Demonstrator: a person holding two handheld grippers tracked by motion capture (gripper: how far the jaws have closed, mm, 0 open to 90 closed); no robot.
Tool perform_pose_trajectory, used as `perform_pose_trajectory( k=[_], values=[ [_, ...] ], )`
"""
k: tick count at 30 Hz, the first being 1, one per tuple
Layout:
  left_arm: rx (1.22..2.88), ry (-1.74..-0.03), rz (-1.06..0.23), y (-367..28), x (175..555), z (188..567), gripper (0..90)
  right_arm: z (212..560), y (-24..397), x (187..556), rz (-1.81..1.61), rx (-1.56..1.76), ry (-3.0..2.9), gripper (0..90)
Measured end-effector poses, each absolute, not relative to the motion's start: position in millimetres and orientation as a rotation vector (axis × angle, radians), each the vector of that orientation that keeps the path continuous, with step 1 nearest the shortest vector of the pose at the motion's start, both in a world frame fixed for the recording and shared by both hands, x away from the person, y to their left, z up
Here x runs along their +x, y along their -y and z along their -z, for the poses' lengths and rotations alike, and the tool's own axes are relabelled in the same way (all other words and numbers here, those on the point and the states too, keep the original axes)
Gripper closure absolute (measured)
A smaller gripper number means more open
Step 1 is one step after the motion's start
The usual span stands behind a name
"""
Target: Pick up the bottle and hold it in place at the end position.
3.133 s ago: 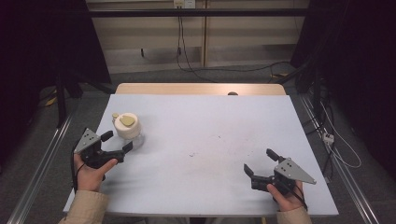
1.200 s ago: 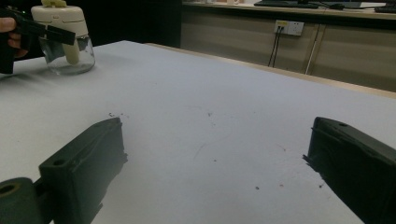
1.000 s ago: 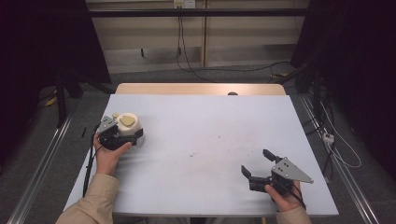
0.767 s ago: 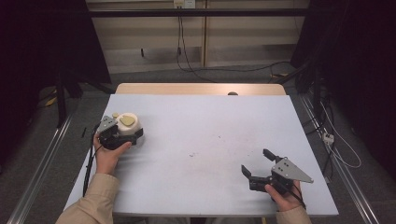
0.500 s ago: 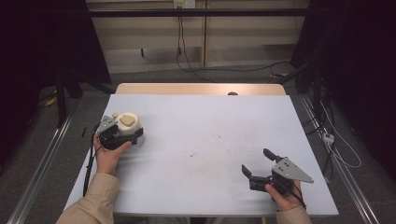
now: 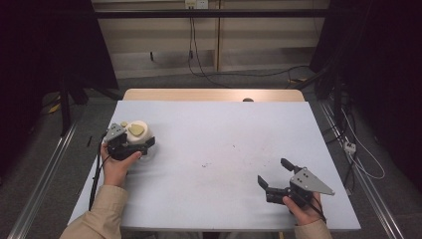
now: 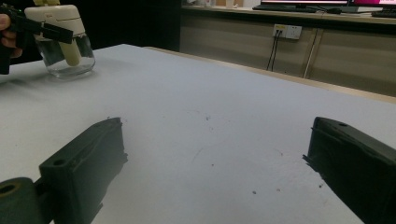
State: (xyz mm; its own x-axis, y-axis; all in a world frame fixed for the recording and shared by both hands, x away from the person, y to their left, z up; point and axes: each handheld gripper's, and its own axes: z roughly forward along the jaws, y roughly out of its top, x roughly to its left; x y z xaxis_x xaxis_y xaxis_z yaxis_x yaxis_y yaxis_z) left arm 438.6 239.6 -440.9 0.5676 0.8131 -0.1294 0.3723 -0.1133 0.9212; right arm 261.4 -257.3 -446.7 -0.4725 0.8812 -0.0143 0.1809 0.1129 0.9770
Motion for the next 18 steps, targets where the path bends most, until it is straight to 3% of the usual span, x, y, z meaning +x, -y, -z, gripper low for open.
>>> perform_pose_trajectory(
  k=[18],
  values=[
    [1.767, -0.94, -0.469, -220, 430, 428, 5.3, 447, 256, 262, -1.402, 1.032, -1.761, 3.4]
  ],
)
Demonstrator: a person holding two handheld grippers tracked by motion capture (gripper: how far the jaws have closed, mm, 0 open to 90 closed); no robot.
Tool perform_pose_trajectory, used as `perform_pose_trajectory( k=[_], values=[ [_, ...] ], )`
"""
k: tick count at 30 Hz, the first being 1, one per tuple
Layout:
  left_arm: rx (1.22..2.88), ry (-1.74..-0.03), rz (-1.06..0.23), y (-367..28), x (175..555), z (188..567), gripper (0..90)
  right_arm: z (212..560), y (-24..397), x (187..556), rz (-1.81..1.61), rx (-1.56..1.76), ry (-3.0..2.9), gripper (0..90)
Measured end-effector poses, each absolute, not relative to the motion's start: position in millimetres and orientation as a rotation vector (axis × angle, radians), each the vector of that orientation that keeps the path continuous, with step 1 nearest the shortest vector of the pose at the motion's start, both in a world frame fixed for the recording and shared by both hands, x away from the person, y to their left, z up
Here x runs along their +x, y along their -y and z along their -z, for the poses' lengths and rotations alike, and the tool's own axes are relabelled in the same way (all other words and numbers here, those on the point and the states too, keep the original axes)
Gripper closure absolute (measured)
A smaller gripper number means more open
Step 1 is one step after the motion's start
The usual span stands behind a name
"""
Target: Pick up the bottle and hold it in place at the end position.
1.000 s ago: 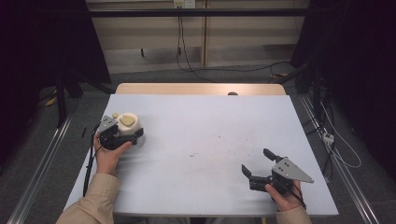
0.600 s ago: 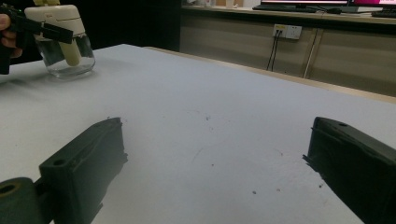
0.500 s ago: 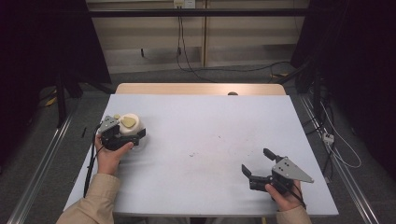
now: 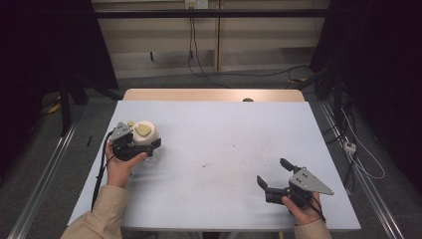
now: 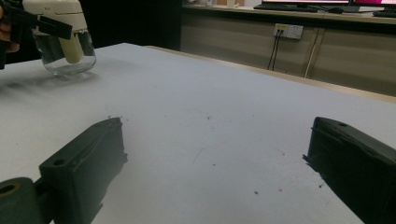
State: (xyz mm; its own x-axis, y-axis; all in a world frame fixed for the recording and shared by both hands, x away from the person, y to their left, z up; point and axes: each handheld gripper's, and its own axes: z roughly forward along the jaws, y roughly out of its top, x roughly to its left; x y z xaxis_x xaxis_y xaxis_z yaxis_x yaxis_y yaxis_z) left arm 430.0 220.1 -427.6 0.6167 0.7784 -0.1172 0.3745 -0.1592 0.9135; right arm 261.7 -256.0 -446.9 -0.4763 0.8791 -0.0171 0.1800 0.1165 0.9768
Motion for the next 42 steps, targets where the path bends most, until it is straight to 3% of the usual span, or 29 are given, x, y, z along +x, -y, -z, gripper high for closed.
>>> perform_pose_trajectory(
  k=[42],
  values=[
    [1.806, -0.844, -0.377, -169, 421, 413, 5.4, 447, 256, 263, -1.405, 1.037, -1.761, 3.5]
  ],
)
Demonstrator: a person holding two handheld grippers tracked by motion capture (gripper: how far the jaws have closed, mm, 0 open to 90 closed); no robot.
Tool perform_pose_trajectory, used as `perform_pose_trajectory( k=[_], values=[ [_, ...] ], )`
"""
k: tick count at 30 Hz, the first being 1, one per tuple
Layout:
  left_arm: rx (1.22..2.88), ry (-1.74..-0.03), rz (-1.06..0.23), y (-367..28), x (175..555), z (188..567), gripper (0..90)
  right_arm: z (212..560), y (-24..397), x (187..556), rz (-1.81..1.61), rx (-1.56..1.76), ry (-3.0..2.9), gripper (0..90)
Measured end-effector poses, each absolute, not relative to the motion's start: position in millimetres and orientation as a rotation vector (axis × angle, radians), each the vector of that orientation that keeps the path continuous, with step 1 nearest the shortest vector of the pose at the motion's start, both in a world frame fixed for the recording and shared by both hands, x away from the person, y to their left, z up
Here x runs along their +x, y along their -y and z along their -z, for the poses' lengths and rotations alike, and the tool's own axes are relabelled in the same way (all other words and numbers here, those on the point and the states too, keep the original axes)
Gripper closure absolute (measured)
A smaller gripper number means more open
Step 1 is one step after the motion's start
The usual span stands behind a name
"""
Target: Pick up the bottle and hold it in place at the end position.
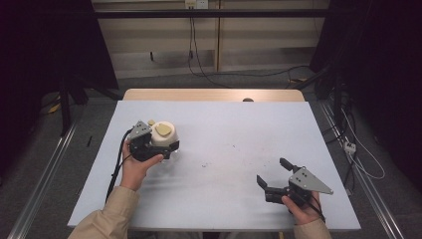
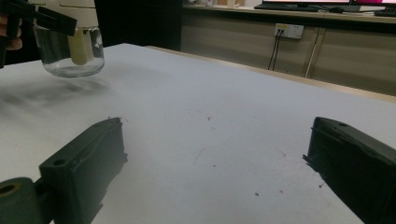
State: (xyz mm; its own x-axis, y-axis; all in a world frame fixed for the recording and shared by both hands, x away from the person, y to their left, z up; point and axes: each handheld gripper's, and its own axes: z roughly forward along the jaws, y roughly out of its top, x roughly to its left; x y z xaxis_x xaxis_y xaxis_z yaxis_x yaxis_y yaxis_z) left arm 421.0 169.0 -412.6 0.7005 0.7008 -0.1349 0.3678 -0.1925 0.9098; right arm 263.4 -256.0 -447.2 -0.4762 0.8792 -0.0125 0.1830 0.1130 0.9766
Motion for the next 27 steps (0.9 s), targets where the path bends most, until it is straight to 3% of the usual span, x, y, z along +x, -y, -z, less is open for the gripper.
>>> perform_pose_trajectory(
  k=[27],
  values=[
    [1.826, -0.842, -0.351, -150, 431, 415, 5.5, 447, 256, 264, -1.41, 1.043, -1.759, 3.6]
  ],
)
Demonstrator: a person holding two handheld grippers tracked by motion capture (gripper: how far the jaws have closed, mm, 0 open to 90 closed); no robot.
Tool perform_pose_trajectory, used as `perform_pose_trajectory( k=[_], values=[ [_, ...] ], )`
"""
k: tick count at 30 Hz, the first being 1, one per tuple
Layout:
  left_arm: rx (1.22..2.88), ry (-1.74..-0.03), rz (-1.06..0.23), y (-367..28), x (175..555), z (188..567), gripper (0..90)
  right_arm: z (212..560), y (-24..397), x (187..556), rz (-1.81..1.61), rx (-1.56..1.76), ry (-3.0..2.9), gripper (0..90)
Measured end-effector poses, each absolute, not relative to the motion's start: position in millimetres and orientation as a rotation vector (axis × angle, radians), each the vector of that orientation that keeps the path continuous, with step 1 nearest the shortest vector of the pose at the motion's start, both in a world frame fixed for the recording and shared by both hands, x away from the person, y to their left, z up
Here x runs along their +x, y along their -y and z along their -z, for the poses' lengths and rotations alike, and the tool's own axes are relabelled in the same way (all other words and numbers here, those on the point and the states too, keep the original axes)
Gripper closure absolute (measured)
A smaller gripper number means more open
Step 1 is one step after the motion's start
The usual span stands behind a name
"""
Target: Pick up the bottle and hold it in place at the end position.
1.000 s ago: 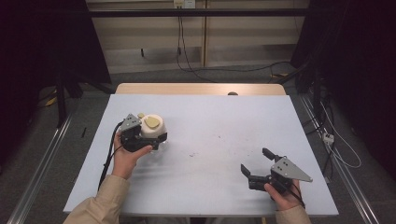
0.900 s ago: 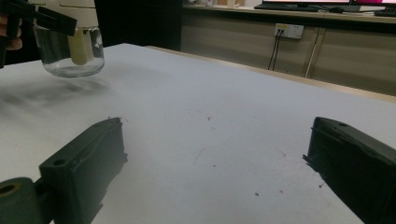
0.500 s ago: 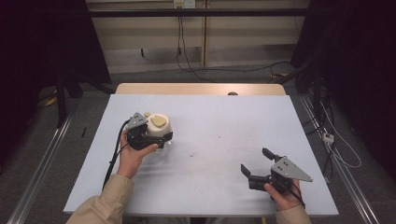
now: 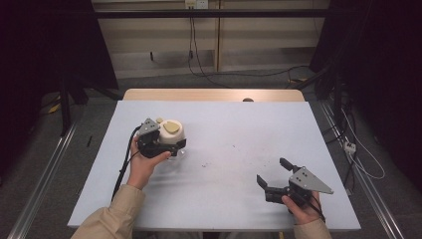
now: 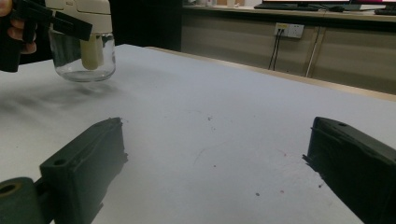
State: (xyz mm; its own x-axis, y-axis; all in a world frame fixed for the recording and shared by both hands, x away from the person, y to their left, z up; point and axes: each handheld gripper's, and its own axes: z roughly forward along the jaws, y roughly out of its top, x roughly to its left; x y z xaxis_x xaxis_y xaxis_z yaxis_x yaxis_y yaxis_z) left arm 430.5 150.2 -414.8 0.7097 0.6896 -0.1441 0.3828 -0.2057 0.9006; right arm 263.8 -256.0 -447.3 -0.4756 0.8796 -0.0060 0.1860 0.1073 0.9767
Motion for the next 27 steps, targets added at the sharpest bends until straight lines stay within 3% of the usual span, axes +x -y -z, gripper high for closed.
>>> perform_pose_trajectory(
  k=[27],
  values=[
    [1.833, -0.816, -0.332, -127, 436, 413, 5.6, 447, 255, 264, -1.41, 1.038, -1.764, 3.6]
  ],
)
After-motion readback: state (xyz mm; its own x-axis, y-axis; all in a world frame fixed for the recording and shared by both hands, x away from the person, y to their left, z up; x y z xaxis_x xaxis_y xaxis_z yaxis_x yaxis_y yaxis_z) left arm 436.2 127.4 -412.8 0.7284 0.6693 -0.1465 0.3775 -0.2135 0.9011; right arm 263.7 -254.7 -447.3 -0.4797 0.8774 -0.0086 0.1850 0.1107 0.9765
